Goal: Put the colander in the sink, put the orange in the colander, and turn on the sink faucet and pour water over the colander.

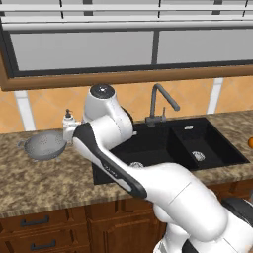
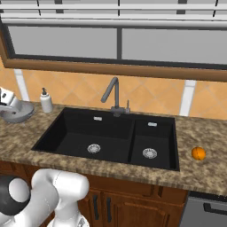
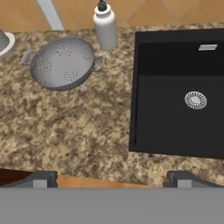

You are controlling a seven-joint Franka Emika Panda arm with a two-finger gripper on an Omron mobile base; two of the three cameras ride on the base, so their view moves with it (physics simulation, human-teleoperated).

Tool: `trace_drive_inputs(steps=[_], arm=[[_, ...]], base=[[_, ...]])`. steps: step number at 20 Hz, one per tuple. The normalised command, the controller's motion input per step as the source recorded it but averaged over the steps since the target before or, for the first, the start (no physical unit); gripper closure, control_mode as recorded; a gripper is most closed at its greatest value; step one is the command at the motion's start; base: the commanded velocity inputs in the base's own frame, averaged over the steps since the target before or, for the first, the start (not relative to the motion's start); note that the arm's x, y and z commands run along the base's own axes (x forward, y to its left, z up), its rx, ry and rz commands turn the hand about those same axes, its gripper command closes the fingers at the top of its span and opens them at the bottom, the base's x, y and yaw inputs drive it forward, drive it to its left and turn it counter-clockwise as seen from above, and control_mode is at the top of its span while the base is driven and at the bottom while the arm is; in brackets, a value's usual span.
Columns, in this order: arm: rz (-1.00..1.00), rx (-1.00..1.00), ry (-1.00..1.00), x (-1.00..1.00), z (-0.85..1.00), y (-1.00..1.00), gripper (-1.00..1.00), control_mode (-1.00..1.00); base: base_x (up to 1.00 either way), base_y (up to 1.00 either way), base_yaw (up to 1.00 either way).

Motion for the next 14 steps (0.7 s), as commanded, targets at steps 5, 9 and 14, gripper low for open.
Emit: trace_drive_inputs(steps=[5,9,14], arm=[[-0.09,0.06,0.0,0.53,-0.3,0.34,-1.0,-1.0],[-0.13,0.0,0.01,0.53,-0.29,0.34,-1.0,-1.0],[-0.14,0.0,0.06,0.6,-0.23,0.31,-1.0,-1.0]], base=[[0.0,0.0,0.0],[0.0,0.0,0.0],[0.0,0.0,0.0]])
